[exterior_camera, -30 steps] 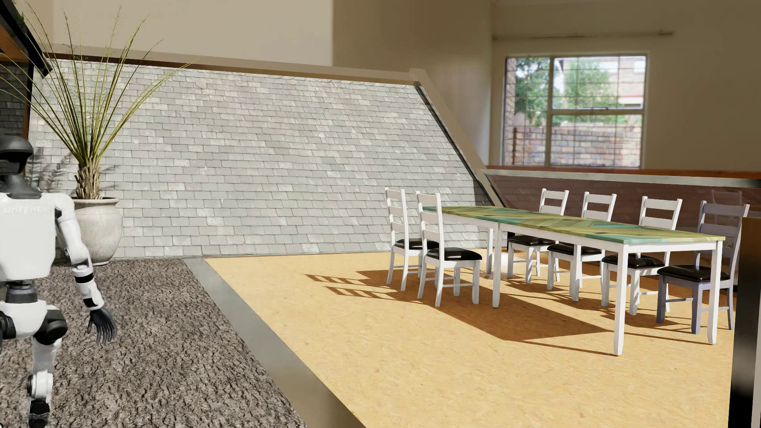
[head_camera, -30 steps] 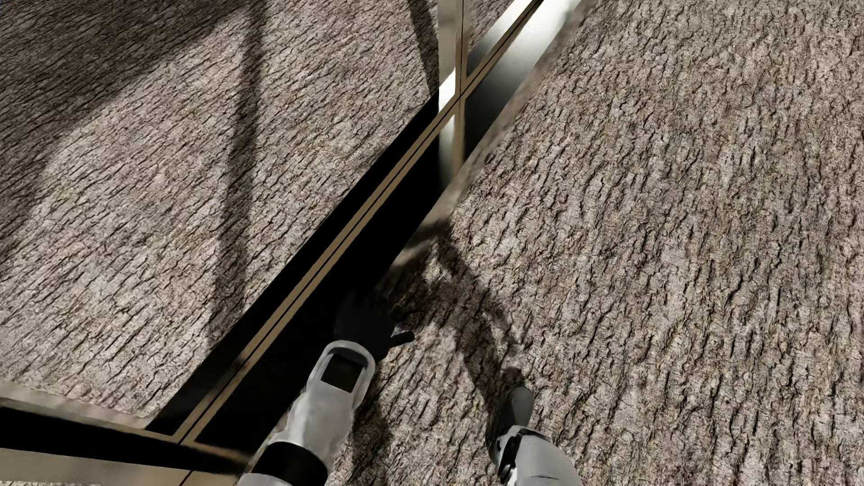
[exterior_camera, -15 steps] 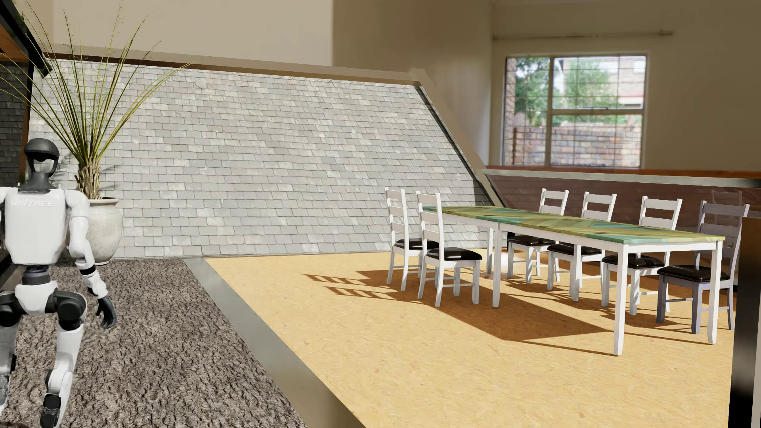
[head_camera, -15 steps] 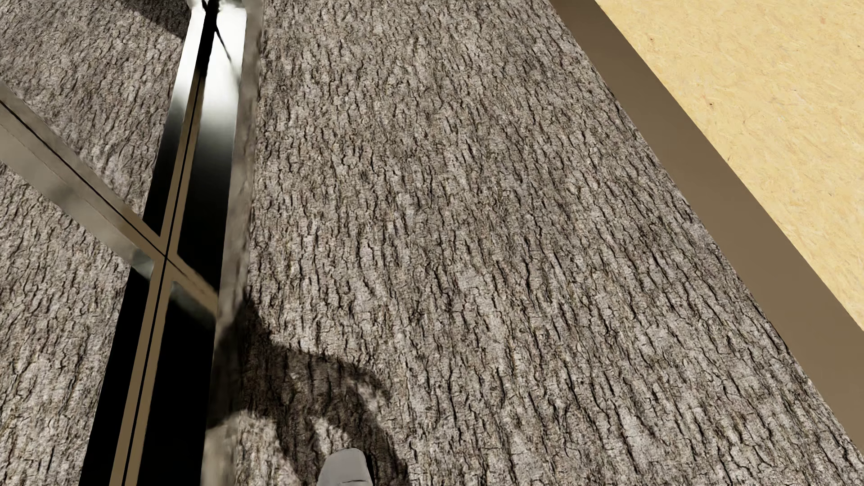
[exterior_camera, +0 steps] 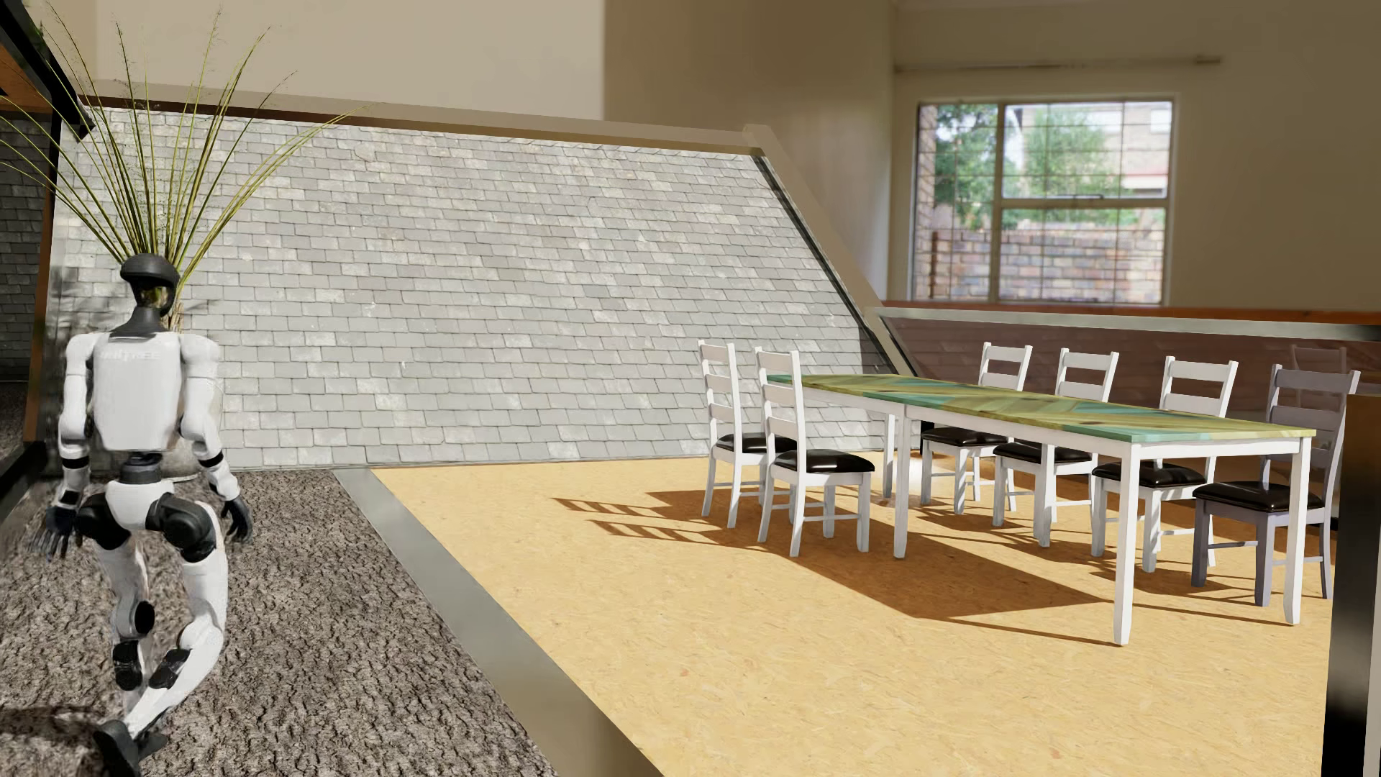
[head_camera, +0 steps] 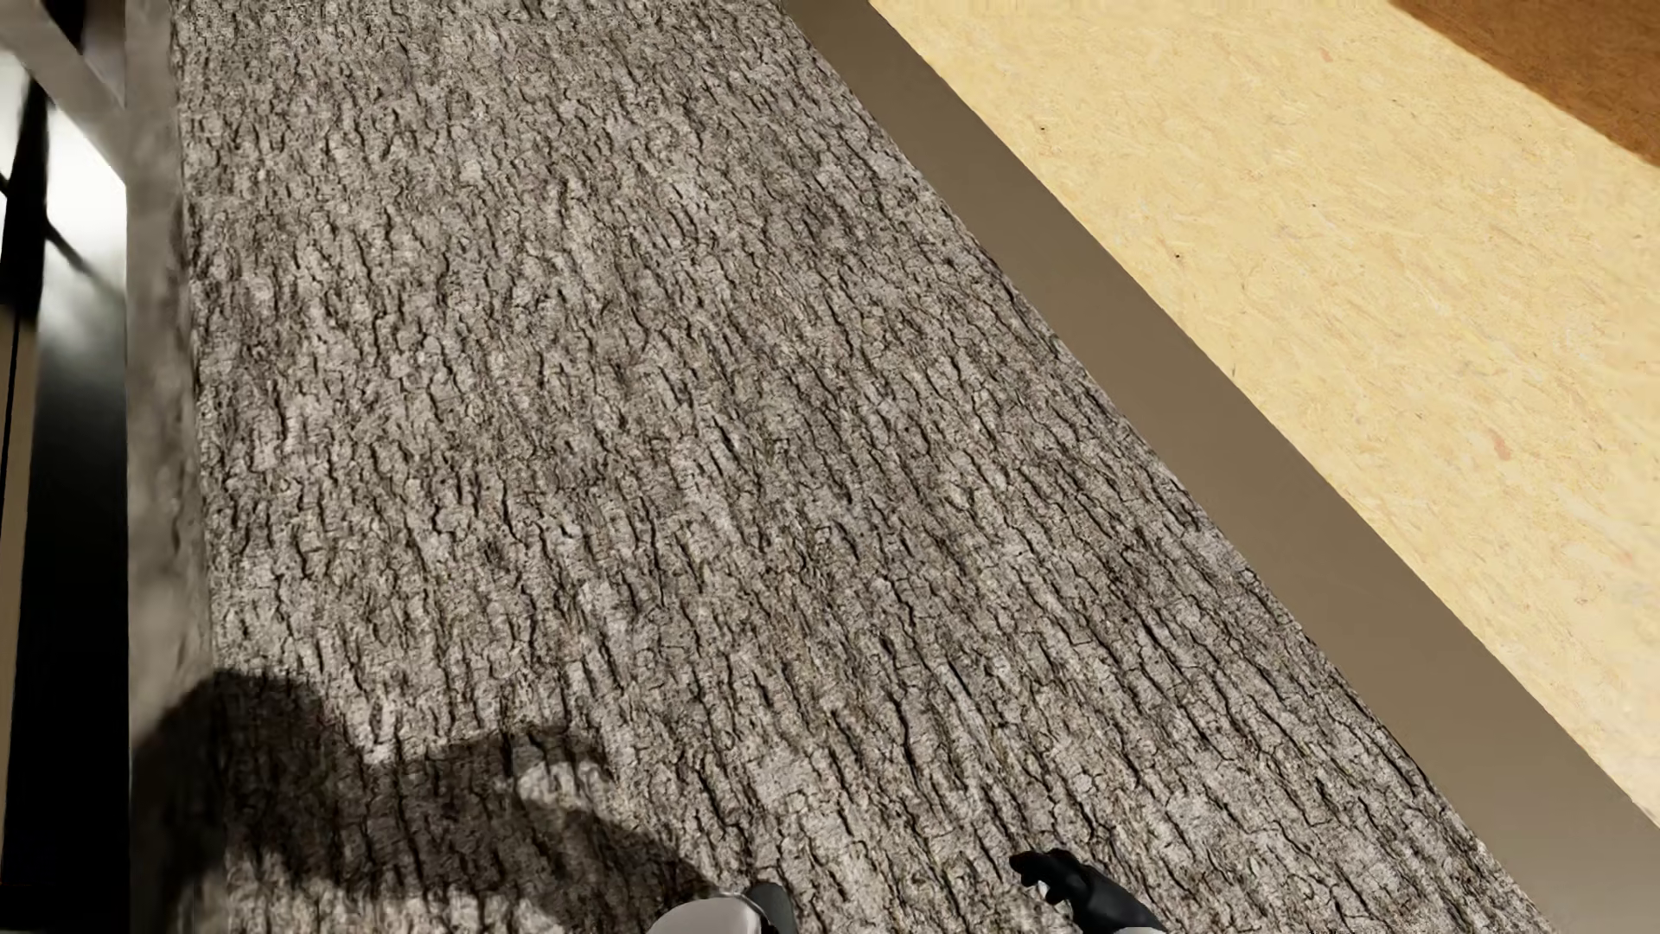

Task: Approach the table

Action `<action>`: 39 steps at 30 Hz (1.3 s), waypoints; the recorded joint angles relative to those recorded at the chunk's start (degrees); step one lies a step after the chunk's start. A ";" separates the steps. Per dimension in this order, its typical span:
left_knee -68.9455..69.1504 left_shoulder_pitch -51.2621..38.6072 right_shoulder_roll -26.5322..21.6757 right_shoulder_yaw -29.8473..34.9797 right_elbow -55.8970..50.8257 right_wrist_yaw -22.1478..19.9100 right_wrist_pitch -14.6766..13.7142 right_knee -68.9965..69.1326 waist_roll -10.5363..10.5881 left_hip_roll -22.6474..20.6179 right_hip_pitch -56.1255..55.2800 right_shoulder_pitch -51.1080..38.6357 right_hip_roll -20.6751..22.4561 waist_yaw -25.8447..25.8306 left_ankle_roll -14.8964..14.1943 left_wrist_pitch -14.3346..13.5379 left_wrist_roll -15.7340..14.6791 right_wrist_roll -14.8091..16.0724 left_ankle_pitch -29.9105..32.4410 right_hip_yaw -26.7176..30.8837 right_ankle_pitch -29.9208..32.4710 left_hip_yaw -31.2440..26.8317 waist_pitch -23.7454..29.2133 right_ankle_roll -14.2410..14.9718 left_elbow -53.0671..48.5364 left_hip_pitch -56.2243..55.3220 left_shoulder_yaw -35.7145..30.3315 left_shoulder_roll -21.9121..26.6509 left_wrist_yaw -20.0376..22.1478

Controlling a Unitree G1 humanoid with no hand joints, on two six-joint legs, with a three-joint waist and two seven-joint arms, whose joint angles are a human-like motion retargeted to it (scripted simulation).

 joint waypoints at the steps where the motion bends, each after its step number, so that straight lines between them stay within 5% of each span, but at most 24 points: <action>1: -1.78 -4.23 -0.67 0.37 -2.85 0.52 -2.34 2.62 -0.83 0.04 -4.88 0.93 -3.14 -1.18 -0.25 -2.40 5.28 2.24 -1.33 -1.54 -1.32 0.86 -0.23 -2.00 2.22 3.44 -5.46 3.03 -3.28; 3: -5.44 -12.52 -3.06 1.00 -7.89 1.68 -4.99 0.04 -1.88 -0.56 -13.07 2.68 -6.21 -3.68 -0.73 -9.39 15.38 6.25 -3.89 -3.61 -1.86 2.11 -0.89 -3.76 2.90 10.29 -14.90 8.54 -4.59; 5: -8.68 -20.56 -5.34 1.10 -11.82 1.42 -4.53 -12.52 -2.40 -1.55 -18.67 3.67 -5.54 -5.59 -1.32 -11.28 18.32 8.14 -6.69 -4.89 -2.68 3.27 -1.67 -3.68 1.13 16.45 -17.61 11.40 -1.41; 7: -10.84 -27.35 -5.76 -0.52 -12.66 -0.15 -1.87 -35.44 -2.80 -2.79 -20.04 3.91 -2.01 -6.62 -1.91 -9.62 13.30 9.31 -9.83 -4.53 -0.80 4.35 -2.44 -2.00 -1.15 21.75 -14.88 11.63 2.26; 10: -13.10 -32.71 -3.01 -5.46 -6.32 -4.09 5.03 -64.15 -3.21 -5.06 -18.98 3.85 2.42 -6.30 -3.33 -6.30 0.37 12.42 -14.38 -7.02 -2.52 5.85 -3.15 2.50 -6.39 29.93 -8.12 9.23 7.15; 11: -12.67 -32.53 -2.33 -6.39 -1.64 -4.42 7.55 -63.16 -3.18 -5.55 -19.16 3.08 2.15 -5.82 -4.09 -5.54 -3.79 13.16 -15.57 -11.89 -3.31 6.87 -3.25 1.42 -8.44 32.71 -6.45 8.59 8.60; 12: -11.53 -31.45 -2.18 -6.29 3.29 -3.25 9.93 -59.29 -2.90 -5.69 -18.88 2.57 1.55 -5.57 -4.95 -5.33 -7.35 12.58 -15.71 -15.06 -2.50 7.63 -3.34 -3.28 -10.27 35.29 -5.84 7.77 9.79; 14: -6.08 -27.78 -2.07 -5.01 9.69 1.48 12.33 -49.23 -1.65 -4.59 -17.59 4.23 -0.73 -5.95 -7.00 -6.77 -9.07 8.23 -11.13 -17.32 -1.16 6.35 -3.61 -13.36 -12.12 39.04 -9.50 6.81 9.72; 16: 9.29 -22.17 -0.12 -5.70 10.80 4.07 10.52 -39.63 0.23 -0.57 -15.64 8.72 -1.70 -6.84 -10.55 -10.71 -5.43 4.55 -1.57 -18.65 -7.06 3.69 -3.60 -14.12 -12.10 36.54 -13.36 7.23 5.56; 18: 32.20 -16.03 3.70 -10.86 10.45 3.73 8.90 -37.62 2.50 4.81 -11.03 12.32 0.90 -7.30 -13.00 -10.90 -3.07 6.42 7.58 -19.83 -12.72 0.33 -3.36 -13.46 -9.49 26.84 -11.59 6.11 -0.48; 20: 47.29 -9.64 5.19 -12.80 11.26 3.26 8.74 -39.67 4.46 6.25 -5.39 12.58 4.62 -6.75 -10.37 -5.91 -1.90 5.61 5.97 -18.48 -15.68 -4.24 -3.21 -12.20 -4.20 15.55 -7.71 3.82 -2.28; 22: 52.00 -1.94 4.06 -9.53 12.25 3.95 7.73 -43.35 5.34 7.25 0.36 9.66 8.64 -5.71 -8.40 -0.95 1.33 0.10 4.38 -13.44 -17.33 -6.51 -3.16 -10.89 1.66 5.49 -6.81 2.40 -2.14; 24: 46.83 6.23 2.79 -7.48 11.32 4.31 4.60 -45.95 5.61 10.78 5.01 5.09 11.78 -4.23 -6.18 -1.89 6.05 -2.46 3.73 -6.31 -19.20 -6.27 -3.03 -9.90 4.58 -2.81 -10.16 1.21 -4.64; 27: 19.79 14.58 1.75 -6.05 6.61 1.25 -0.52 -48.58 6.11 17.40 10.92 -0.73 14.34 -1.54 -2.29 -9.36 9.16 0.96 3.47 3.42 -22.12 1.90 -2.37 -8.52 5.19 -8.60 -11.79 -1.71 -7.32; 29: -7.58 15.55 1.30 -4.73 3.92 -1.39 -1.80 -51.85 6.35 13.31 15.64 -2.85 14.88 -0.34 -7.12 -11.03 9.37 4.03 5.65 6.75 -22.65 3.41 -1.72 -7.77 4.65 -8.32 -9.34 -3.88 -11.53; 31: -19.82 13.81 1.01 -3.38 3.15 -2.73 -1.22 -53.74 6.11 6.49 20.64 -4.03 14.59 0.15 -14.02 -12.03 10.48 6.08 2.68 7.92 -23.05 -4.97 -0.94 -7.47 2.76 -9.49 -7.22 -4.10 -13.04; 32: -16.79 12.10 0.86 -2.61 4.15 -2.88 -0.21 -53.00 5.99 5.09 22.80 -4.52 14.40 0.10 -12.22 -11.77 11.37 6.59 2.87 7.65 -23.09 -4.90 -0.60 -7.35 1.89 -10.18 -6.37 -3.68 -11.88; 34: -6.94 8.14 0.39 0.77 9.56 -1.12 2.90 -48.84 5.25 4.93 25.61 -6.43 13.35 0.57 -5.39 -8.92 13.53 5.23 6.99 7.89 -19.32 -2.22 -0.09 -7.45 -0.17 -10.26 -4.78 -3.01 -6.59; 36: -0.41 3.98 -0.53 7.69 17.62 4.12 6.24 -37.35 3.64 6.21 23.94 -9.56 10.70 1.50 -2.08 -5.02 13.45 -0.96 9.30 8.54 -9.08 0.50 0.18 -5.11 -1.97 -8.10 -2.58 -3.12 -0.31; 38: 3.04 -2.53 -1.53 14.78 21.29 10.94 5.88 -16.78 1.65 6.12 15.58 -11.23 4.96 1.94 -1.22 -3.68 10.74 -8.21 3.01 6.16 2.07 3.93 0.26 1.23 -1.13 -3.88 -1.13 -2.12 1.72; 39: 2.41 -6.46 -1.65 15.74 20.10 12.48 4.70 -7.91 0.66 5.43 10.54 -11.07 0.32 1.65 -1.27 -3.74 10.12 -9.39 0.75 3.73 4.96 5.35 0.15 0.36 0.18 -0.60 -1.61 -0.60 0.80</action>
